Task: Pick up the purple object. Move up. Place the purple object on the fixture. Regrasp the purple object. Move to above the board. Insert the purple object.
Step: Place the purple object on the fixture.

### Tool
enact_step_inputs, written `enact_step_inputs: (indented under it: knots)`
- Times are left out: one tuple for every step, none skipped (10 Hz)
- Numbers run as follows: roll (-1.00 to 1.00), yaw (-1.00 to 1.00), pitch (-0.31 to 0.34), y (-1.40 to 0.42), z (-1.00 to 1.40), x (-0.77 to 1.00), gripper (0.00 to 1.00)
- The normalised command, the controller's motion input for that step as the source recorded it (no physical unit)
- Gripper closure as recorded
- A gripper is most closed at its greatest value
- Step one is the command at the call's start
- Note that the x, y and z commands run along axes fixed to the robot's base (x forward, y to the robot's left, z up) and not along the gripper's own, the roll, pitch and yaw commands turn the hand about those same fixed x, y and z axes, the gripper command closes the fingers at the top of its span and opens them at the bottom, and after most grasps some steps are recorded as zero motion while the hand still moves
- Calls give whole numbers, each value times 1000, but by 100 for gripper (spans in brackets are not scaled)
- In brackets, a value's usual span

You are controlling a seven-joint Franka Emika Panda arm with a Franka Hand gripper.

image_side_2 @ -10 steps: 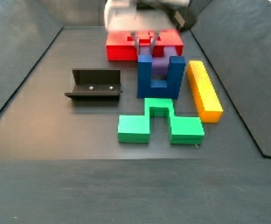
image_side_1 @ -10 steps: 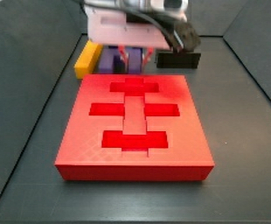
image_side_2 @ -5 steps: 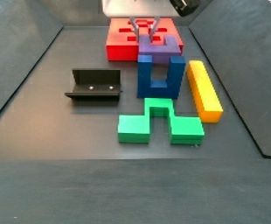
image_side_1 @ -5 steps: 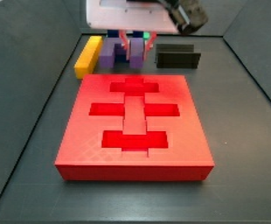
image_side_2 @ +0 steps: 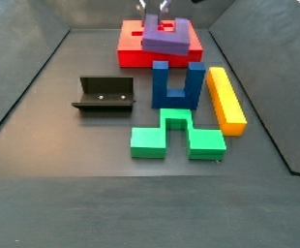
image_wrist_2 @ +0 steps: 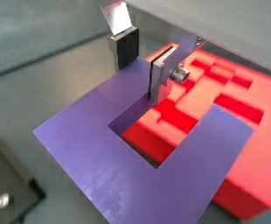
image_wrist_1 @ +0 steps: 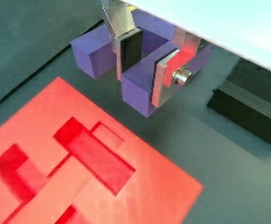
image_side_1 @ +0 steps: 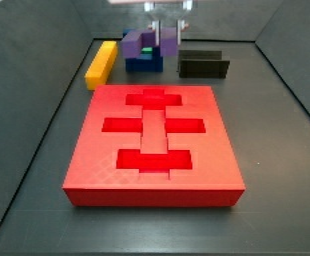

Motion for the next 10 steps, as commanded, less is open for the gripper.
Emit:
enact_step_inputs:
  knots:
    - [-617, -194, 0, 0, 383, 411, 100]
    - [-563, -189, 0, 0, 260, 523, 100]
    - [-580, -177, 0, 0, 229, 586, 100]
    - [-586, -157, 37, 0, 206, 700, 100]
    - [-591, -146, 83, 0, 229, 749, 100]
    - [-580, -109, 123, 0, 243, 760, 100]
    - [-617, -77, 160, 31, 189, 763, 100]
    - [-609, -77, 197, 83, 74, 797, 100]
    - [-580, -71, 200, 114, 3, 791, 100]
    - [-511, -114, 240, 206, 3, 823, 100]
